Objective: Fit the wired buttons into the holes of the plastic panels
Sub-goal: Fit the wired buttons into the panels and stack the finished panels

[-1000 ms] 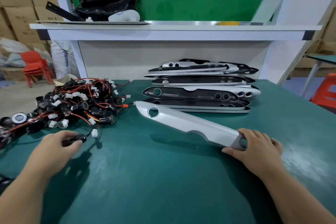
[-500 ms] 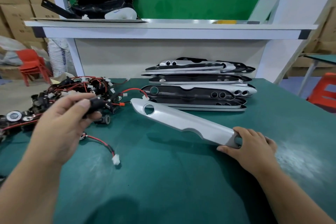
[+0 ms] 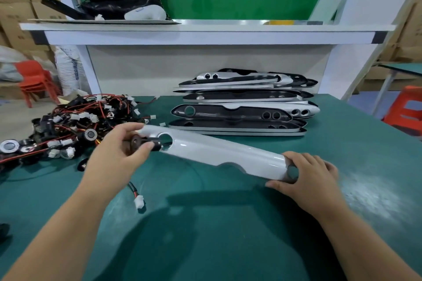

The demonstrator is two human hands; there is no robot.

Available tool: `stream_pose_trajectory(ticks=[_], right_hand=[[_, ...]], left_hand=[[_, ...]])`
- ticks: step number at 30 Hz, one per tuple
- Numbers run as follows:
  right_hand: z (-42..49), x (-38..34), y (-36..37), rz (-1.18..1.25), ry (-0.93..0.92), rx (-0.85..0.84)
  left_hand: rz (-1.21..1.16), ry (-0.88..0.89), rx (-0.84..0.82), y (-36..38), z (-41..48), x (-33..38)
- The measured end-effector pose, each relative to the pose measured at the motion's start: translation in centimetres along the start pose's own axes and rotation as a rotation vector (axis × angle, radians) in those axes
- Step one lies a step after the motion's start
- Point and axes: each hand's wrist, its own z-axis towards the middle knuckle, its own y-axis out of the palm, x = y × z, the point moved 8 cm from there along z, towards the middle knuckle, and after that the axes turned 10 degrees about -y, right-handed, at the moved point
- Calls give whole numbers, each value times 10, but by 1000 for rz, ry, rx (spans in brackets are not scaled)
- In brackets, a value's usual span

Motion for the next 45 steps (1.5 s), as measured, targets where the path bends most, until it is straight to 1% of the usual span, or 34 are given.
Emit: stream_pose_trajectory(ticks=[2,4,5,8,10,12,13,14,16,18,19,21,25,26,28,30,33,36,39,41,45], right_hand=[[0,-8,-1,-26,-56,33],[0,-9,-3,-56,-70,53],[-1,-9,-4,-66,-68,55],[-1,-2,-3,-78,-38,19],[-1,2,-5,-16,3,74],[0,8,-10,89,39,159],[1,9,-9,100,32,154],[1,9,-5,89,17,101],[1,9,11,11,-7,-75],[-2,10,27,-72,-14,-230],[-2,10,30,-85,-7,-261],[1,8,26,-100,-1,-217],[4,-1,4,-145,-23,-29],[4,-1,1,-129,-15,-24],[2,6,1,-39,59,-53],[2,16,-1,65,127,-64],[4,23,-5,183,167,-71],[6,26,-3,232,215,-137],[7,29,-1,258,245,-186],[6,31,2,261,258,-216],[5,31,4,267,265,-255]], left_hand=[[137,161,33,10,-3,19],[258,319,69,24,-4,32],[295,350,84,31,-4,32],[307,307,124,42,1,21],[317,324,162,47,2,15],[338,341,136,57,3,11],[333,333,89,63,4,7],[324,317,32,70,5,3],[340,295,-49,82,7,-4],[361,265,-53,86,12,-9],[350,245,-43,86,14,-10],[302,223,-31,84,15,-11],[210,226,29,74,13,-8],[185,219,59,68,12,-7],[126,207,114,58,10,-4],[71,240,151,50,5,4],[37,380,197,44,-8,25],[17,533,238,42,-25,48],[16,602,269,38,-31,58],[45,603,226,41,-29,57],[168,520,64,59,-23,48]])
